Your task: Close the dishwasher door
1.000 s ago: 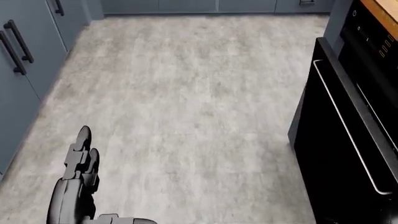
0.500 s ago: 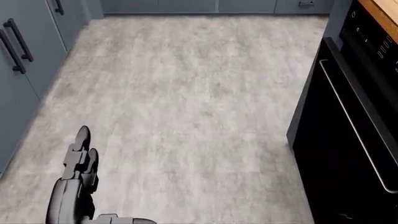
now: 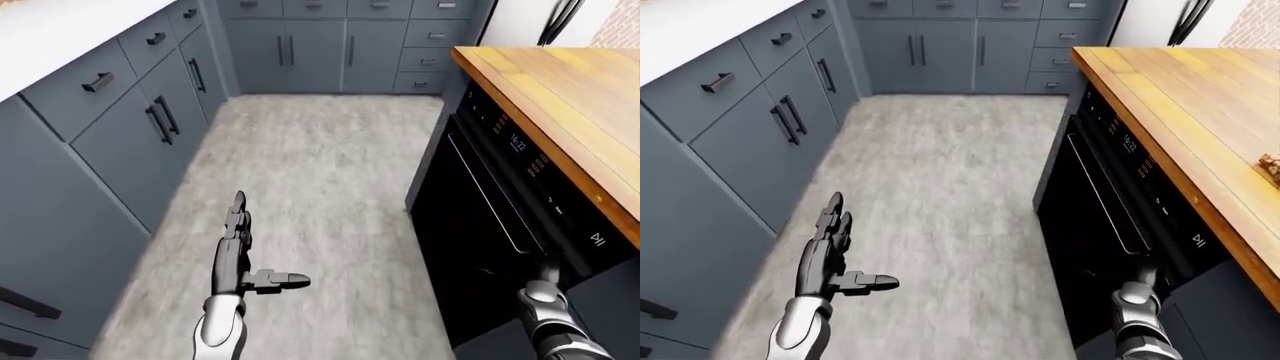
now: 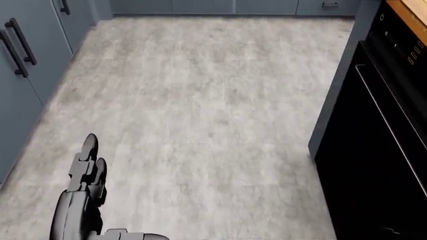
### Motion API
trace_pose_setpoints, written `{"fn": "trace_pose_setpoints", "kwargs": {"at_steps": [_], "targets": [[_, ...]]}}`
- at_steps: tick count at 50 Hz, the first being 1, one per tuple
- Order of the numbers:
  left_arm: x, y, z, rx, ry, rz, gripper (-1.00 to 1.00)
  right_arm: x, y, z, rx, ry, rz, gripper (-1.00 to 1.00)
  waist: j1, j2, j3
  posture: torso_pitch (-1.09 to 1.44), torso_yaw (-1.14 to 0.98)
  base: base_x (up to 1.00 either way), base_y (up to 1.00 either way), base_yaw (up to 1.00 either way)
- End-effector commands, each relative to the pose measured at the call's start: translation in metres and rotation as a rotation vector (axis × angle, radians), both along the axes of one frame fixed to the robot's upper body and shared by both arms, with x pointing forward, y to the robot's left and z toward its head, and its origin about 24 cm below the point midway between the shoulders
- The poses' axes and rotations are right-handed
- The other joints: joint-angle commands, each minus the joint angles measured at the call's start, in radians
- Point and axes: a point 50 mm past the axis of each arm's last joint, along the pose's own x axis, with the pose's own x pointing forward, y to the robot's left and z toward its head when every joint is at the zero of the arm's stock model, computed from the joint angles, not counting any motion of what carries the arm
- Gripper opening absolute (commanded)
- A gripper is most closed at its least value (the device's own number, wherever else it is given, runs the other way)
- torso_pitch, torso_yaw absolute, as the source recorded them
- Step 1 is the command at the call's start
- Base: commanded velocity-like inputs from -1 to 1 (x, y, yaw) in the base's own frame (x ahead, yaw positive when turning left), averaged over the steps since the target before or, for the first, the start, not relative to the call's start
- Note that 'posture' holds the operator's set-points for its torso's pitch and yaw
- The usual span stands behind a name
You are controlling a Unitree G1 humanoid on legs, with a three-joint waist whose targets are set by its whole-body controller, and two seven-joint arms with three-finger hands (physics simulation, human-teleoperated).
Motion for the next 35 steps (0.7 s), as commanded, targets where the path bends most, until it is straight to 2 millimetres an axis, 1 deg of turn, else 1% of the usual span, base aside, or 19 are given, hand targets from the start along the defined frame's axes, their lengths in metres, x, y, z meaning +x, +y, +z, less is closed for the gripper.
{"fn": "trace_pose_setpoints", "kwargs": {"at_steps": [1, 19, 35], "targets": [[0.002, -0.001, 0.016, 0.002, -0.088, -0.005, 1.0, 0.009, -0.017, 0.027, -0.095, -0.099, -0.039, 1.0, -0.006, -0.014, -0.021, 0.0, 0.0, 0.0, 0.0, 0.0], [0.0, -0.001, 0.019, -0.001, -0.093, -0.004, 1.0, -0.007, -0.037, 0.032, -0.107, -0.103, -0.089, 1.0, -0.004, -0.021, -0.017, 0.0, 0.0, 0.0, 0.0, 0.0], [0.0, -0.001, 0.02, -0.003, -0.095, -0.004, 1.0, -0.01, -0.043, 0.035, -0.111, -0.109, -0.101, 1.0, -0.001, -0.02, -0.014, 0.0, 0.0, 0.0, 0.0, 0.0]]}}
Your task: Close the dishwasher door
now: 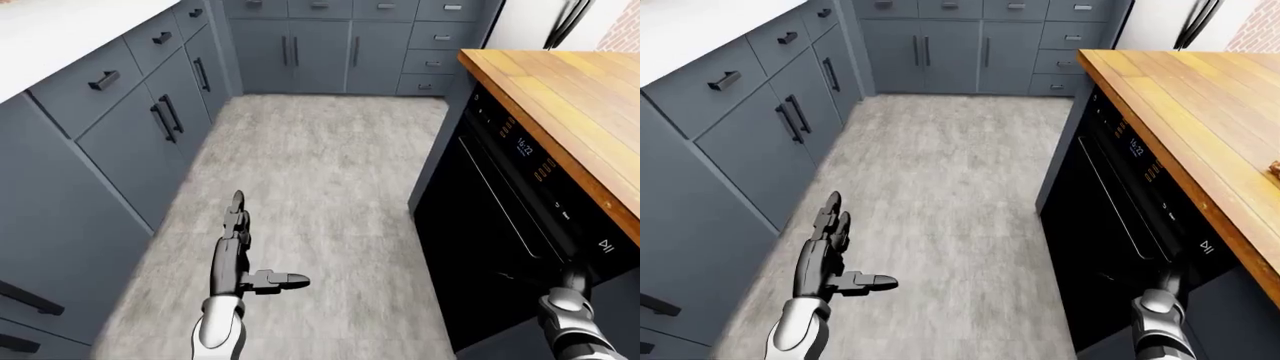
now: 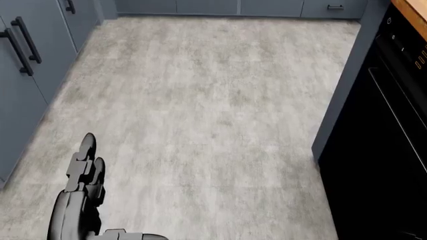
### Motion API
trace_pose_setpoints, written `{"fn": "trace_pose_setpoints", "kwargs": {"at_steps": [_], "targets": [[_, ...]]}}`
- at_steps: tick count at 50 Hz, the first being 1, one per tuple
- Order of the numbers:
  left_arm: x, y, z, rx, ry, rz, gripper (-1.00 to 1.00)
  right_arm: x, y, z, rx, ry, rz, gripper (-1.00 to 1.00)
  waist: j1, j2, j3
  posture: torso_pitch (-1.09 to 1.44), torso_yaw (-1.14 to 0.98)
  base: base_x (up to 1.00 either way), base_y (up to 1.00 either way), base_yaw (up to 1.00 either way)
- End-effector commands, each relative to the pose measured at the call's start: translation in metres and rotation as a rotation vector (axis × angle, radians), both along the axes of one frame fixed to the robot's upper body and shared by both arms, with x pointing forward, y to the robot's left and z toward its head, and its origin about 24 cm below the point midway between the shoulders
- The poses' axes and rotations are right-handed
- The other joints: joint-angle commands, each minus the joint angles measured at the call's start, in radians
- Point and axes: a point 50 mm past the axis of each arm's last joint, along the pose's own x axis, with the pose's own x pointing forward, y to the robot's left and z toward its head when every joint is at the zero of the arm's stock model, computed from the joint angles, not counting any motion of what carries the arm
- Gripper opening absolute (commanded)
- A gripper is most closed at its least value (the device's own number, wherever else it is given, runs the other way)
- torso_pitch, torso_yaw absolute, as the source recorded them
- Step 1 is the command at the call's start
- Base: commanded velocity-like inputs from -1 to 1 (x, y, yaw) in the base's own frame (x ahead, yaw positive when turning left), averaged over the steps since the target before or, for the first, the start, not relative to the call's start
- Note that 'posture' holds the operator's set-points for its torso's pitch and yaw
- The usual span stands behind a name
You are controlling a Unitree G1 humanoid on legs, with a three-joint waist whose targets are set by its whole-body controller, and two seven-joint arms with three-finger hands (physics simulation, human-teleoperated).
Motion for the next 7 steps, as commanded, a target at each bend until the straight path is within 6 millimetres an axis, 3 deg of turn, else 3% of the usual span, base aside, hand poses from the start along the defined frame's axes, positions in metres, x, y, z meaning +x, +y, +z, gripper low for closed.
{"fn": "trace_pose_setpoints", "kwargs": {"at_steps": [1, 7], "targets": [[0.002, -0.0017, 0.0171, 0.0, -0.089, -0.008, 1.0, 0.0056, -0.0189, 0.0283, -0.102, -0.092, -0.057, 1.0, -0.008, -0.014, -0.02, 0.0, 0.0, 0.0, 0.0, 0.0], [0.0023, -0.0018, 0.018, 0.001, -0.09, -0.008, 1.0, 0.007, -0.0199, 0.0307, -0.105, -0.095, -0.057, 1.0, -0.008, -0.013, -0.019, 0.0, 0.0, 0.0, 0.0, 0.0]]}}
